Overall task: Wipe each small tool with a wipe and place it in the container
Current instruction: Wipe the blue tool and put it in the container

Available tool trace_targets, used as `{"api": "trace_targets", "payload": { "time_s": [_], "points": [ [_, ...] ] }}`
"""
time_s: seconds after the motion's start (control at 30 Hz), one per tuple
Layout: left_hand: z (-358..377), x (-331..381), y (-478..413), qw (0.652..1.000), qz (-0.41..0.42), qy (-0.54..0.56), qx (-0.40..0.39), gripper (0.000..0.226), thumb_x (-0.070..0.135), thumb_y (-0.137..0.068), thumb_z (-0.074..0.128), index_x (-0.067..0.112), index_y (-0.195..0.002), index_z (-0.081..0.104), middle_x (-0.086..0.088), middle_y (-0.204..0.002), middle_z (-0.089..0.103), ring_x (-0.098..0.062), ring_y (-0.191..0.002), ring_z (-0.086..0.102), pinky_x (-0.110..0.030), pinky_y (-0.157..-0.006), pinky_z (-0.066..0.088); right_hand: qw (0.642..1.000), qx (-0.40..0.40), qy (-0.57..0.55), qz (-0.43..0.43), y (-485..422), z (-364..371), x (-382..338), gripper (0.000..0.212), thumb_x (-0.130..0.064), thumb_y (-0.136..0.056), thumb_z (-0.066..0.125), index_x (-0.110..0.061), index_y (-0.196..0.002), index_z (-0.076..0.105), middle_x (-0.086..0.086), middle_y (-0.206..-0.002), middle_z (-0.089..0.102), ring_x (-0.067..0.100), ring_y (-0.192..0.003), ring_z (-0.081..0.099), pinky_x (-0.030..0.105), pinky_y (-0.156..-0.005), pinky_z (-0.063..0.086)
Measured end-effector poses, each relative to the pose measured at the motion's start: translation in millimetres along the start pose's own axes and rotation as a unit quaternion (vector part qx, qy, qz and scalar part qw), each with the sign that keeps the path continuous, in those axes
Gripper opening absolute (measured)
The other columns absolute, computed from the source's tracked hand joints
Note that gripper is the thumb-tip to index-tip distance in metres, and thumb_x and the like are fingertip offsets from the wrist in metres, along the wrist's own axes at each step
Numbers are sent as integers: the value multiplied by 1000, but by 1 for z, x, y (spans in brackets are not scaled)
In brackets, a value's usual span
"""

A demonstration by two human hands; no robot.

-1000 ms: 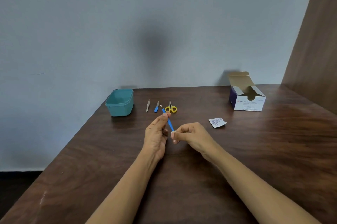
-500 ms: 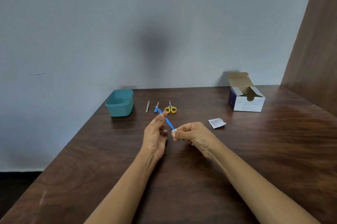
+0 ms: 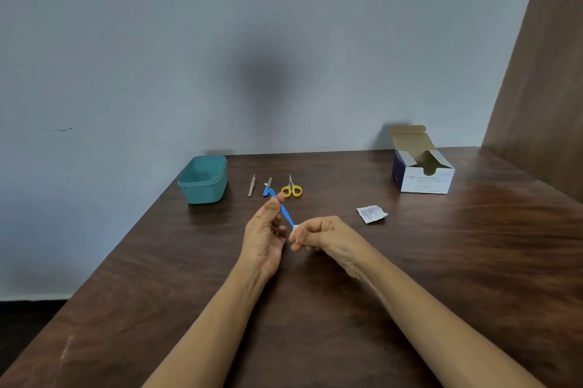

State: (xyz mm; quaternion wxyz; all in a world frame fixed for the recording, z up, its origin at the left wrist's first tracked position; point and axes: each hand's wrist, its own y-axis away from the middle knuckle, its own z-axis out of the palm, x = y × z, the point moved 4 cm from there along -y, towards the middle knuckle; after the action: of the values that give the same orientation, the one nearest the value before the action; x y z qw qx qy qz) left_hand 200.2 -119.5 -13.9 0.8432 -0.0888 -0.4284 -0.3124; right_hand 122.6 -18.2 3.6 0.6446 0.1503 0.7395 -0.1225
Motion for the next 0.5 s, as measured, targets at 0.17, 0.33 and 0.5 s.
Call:
{"api": "trace_targets", "payload": {
  "time_s": [0.17, 0.33, 0.5],
  "points": [
    [4, 3, 3, 999, 21, -45, -8, 13, 18, -89, 61, 13, -93, 72, 7, -65, 50, -7, -65, 36, -23, -62, 33, 1000, 20, -18, 0, 1, -2, 2, 2, -16, -78, 76, -15, -77, 75, -2, -76, 74, 3, -76, 63, 15, -68, 42],
    [9, 4, 5, 993, 36, -105, -46, 14, 19, -88, 60, 12, -93, 71, 14, -62, 63, -11, -65, 37, -27, -61, 34, 996, 61, -62, -4, 0, -1, 6, 9, -21, -80, 74, -11, -81, 76, 0, -72, 73, 0, -60, 56, 14, -58, 41],
    [14, 3, 8, 985, 32, -138, -98, 15, 18, -90, 59, 8, -89, 70, 6, -76, 70, -9, -49, 40, -26, -56, 40, 995, 65, -74, 4, -2, -3, 7, 16, -25, -84, 70, -11, -85, 76, 2, -79, 74, 2, -65, 56, 15, -60, 40]
  ]
}}
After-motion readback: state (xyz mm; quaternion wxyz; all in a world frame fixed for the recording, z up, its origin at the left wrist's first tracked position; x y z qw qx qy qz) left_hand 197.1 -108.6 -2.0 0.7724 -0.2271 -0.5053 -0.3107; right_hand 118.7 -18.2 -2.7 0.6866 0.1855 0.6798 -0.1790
